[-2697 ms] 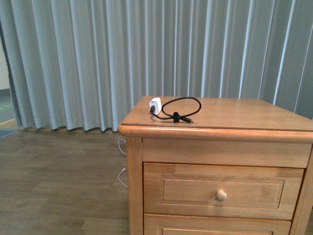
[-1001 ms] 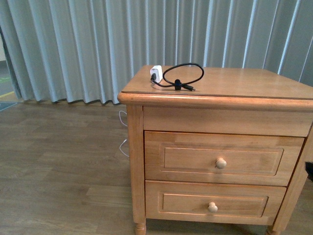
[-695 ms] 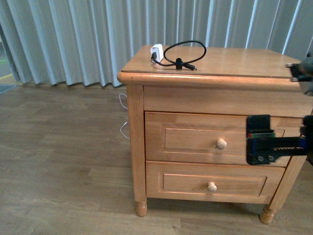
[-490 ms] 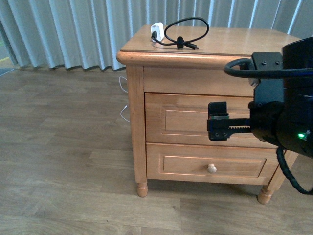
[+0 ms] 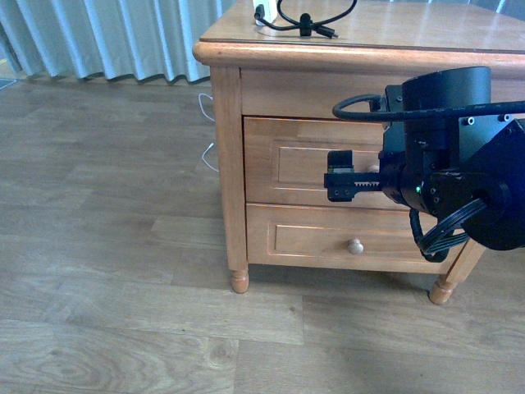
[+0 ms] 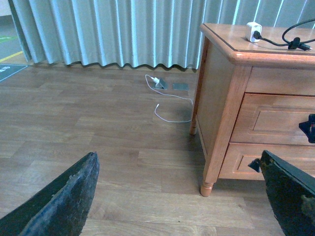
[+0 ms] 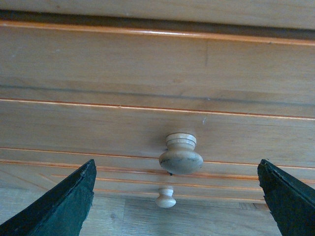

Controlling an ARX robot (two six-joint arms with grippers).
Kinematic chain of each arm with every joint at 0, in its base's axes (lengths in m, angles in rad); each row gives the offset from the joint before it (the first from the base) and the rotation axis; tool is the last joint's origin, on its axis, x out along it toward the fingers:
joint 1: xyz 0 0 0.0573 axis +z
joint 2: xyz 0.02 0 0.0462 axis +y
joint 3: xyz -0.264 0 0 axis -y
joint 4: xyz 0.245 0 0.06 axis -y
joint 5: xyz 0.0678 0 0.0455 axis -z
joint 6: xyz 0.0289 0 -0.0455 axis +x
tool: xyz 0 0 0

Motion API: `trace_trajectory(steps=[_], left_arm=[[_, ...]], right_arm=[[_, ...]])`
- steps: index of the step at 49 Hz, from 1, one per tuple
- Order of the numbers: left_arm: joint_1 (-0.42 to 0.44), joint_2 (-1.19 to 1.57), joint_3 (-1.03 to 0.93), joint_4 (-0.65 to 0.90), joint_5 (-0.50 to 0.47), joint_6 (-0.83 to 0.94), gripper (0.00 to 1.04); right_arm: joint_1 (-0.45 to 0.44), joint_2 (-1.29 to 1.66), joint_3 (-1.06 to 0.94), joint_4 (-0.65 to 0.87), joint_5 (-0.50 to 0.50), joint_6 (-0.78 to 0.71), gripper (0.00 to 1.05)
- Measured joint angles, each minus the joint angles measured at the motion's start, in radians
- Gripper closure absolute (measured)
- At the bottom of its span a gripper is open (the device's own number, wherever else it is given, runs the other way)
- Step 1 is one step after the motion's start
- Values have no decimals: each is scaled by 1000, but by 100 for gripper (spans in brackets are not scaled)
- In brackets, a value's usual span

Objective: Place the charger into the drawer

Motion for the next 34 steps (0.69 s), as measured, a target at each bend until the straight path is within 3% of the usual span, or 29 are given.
trace_trajectory(steps=[30,34], left_arm=[[0,0,0,0,0,0,6],[0,0,0,0,0,0,6]], right_arm=[[3,80,90,-8,12,10,8],[6,84,90,-3,18,10,21]])
